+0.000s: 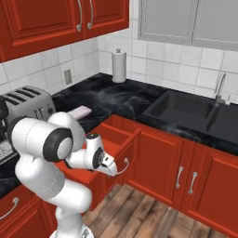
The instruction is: Pick the pizza cutter from the drawer and place it on the counter.
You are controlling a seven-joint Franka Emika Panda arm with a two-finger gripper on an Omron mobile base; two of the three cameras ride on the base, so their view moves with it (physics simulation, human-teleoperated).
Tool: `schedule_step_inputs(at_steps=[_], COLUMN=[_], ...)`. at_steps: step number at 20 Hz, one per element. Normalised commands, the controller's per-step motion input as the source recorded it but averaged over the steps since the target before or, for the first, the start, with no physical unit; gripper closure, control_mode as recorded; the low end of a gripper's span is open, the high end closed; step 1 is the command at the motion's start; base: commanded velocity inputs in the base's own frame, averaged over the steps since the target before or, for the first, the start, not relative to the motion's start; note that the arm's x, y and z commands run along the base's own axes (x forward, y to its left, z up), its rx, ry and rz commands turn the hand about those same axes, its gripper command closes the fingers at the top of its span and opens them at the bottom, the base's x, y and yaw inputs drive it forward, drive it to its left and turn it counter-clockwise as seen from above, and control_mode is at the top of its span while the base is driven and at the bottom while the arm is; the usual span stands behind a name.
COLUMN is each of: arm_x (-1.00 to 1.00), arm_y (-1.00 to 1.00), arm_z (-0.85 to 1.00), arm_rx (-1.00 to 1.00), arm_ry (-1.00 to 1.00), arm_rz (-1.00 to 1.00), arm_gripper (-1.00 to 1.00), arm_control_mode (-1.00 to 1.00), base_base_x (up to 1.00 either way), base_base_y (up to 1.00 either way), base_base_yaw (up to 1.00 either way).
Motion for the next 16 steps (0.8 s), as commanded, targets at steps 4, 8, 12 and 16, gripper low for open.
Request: schedule_step_inputs(at_steps=[4,8,12,16], arm_x=[-0.03,-0.04,0.01,0.30], arm_y=[-1.00,-1.00,-0.94,-0.34], arm_z=[-0.14,0.00,0.67,1.00], arm_rx=[0.09,0.20,0.32,0.27], arm_ry=[-0.02,-0.09,-0.19,-0.15], arm_rz=[-0.10,-0.08,-0.03,0.05], arm_gripper=[-1.00,-1.00,-1.00,-1.00], arm_control_mode=[-1.00,-1.00,-1.00,-1.00], base_base_x=[0.00,0.00,0.00,0.00], base_base_y=[0.00,0.00,0.00,0.00], base_base_yaw=[0.00,0.00,0.00,0.00])
